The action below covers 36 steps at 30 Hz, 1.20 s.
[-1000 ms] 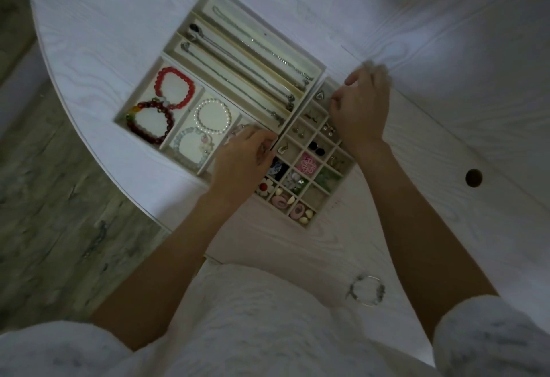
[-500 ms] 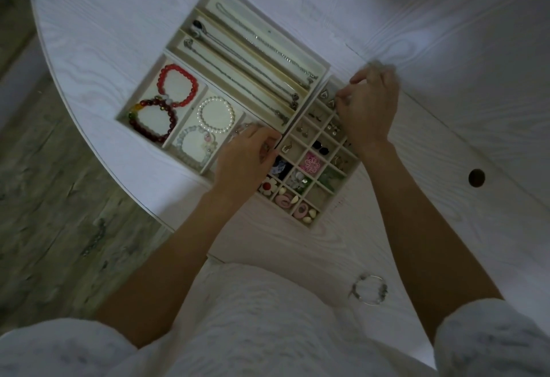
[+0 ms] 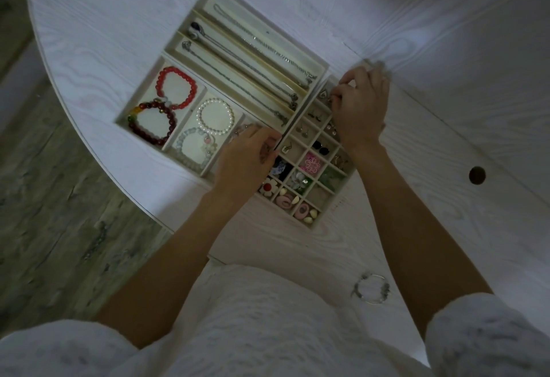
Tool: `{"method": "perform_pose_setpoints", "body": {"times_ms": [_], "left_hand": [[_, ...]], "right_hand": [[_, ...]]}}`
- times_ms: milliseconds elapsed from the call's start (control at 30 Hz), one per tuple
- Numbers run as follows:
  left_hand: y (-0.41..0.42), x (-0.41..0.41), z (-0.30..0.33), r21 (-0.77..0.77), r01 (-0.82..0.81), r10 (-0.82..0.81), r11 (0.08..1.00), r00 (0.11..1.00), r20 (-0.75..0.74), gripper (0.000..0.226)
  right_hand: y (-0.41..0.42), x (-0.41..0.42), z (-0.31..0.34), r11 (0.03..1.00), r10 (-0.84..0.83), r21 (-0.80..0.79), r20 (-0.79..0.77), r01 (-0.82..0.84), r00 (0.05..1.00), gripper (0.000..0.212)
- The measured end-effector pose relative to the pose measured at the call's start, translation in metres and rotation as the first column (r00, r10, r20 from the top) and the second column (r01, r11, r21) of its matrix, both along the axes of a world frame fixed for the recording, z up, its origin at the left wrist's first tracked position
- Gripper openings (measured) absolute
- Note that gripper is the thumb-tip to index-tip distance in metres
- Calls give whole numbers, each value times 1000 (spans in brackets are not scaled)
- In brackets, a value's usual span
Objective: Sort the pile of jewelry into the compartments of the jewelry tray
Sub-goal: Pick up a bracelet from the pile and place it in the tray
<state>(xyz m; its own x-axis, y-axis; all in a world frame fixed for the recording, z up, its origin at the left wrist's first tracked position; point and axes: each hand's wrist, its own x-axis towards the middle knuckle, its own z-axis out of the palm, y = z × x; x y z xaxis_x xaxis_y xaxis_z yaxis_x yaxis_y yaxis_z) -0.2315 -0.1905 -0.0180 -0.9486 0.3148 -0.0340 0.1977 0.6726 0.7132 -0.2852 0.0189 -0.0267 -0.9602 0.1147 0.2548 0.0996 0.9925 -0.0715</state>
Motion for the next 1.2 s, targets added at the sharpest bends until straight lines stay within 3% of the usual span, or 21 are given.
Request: {"method": "perform_pose_setpoints", "body": {"times_ms": [300, 500, 600, 700, 867, 967, 1100, 1200], "left_hand": [[-1, 0, 0, 1, 6, -6, 1000, 1000, -10, 21], [-2, 0, 0, 2, 14, -14, 1000, 1000, -19, 21], [-1, 0, 1, -49, 34, -37, 998, 997, -70, 18], [7, 9, 8, -118, 100, -119, 988, 978, -171, 18], [47, 43, 16, -252, 393, -445, 884, 873, -201, 33], [65, 68, 12, -352, 423, -495, 835, 857, -143, 36], [65, 82, 8, -440, 370, -469, 818, 872, -139, 40], [64, 85, 4, -395, 364, -460, 843, 870, -179, 40]], "right_hand": [[0, 2, -5, 999, -17, -36, -67, 15, 998, 12], [-2, 18, 14, 947, -86, -314, -40, 69, 996, 12], [3, 48, 31, 942, -75, -335, -94, 39, 993, 10], [13, 104, 45, 934, -54, -356, -48, 33, 997, 10], [42, 219, 41, 936, -242, -218, 175, 277, 955, 23], [52, 290, 39, 829, -460, -200, 290, 523, 839, 30], [46, 338, 33, 549, -582, -269, 556, 791, 593, 43], [35, 345, 22, 497, -517, -361, 608, 789, 603, 37]]}}
